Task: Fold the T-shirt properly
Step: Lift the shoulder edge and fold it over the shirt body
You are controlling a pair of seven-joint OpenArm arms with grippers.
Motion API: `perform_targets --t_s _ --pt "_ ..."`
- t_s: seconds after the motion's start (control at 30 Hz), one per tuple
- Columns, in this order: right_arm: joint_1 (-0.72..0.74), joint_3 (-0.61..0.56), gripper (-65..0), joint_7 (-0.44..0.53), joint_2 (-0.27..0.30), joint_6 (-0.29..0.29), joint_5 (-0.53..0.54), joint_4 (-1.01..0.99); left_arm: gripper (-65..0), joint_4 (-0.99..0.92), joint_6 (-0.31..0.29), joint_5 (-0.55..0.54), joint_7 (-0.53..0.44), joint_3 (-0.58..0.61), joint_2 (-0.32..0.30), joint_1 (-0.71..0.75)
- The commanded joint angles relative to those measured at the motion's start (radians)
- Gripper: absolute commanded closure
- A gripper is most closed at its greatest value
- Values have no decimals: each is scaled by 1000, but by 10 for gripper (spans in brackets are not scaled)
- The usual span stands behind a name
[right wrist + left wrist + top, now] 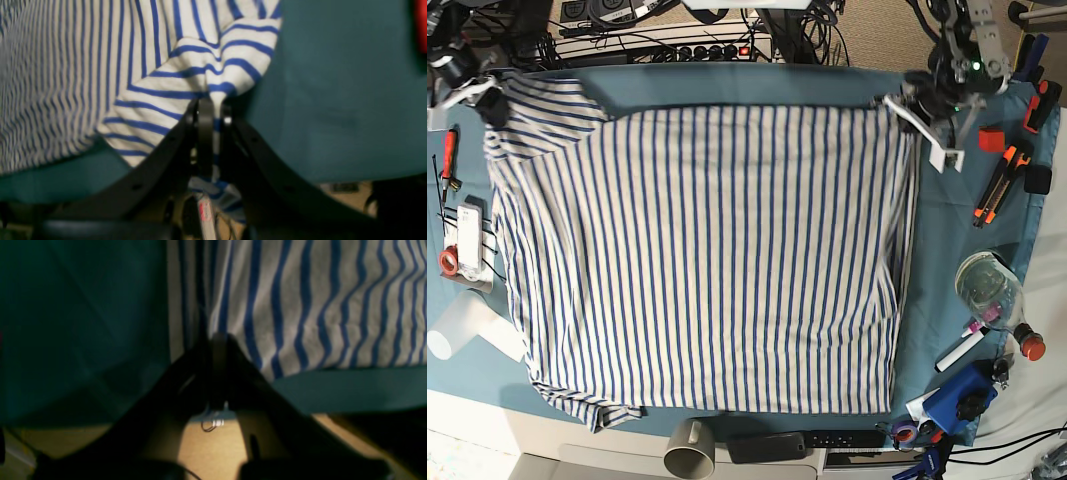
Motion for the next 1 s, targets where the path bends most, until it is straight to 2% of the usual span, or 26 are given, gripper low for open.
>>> perform_targets --t_s 0.0,0.23,0.37,0.5,0.63,0.8,0.97 --pt "-5 20 0 14 20 6 16 23 0 39 -2 2 -10 -3 -4 11" --pt "-13 24 0 5 20 5 19 29 0 111 -2 20 -8 -4 -4 64" --pt "-45 40 0 -27 20 19 106 34 0 168 -2 20 -3 -29 -4 110" --pt "-67 103 0 -39 20 19 159 52 0 252 -2 19 -1 -110 -5 166" --pt "-66 145 0 -37 26 19 162 66 0 283 -4 -21 -34 -189 -5 186" --pt "-59 135 0 -32 56 19 157 66 0 283 -66 -81 -63 -197 -4 182" --pt "-13 134 0 -10 93 17 63 66 0 282 -66 -82 -123 -197 -4 160"
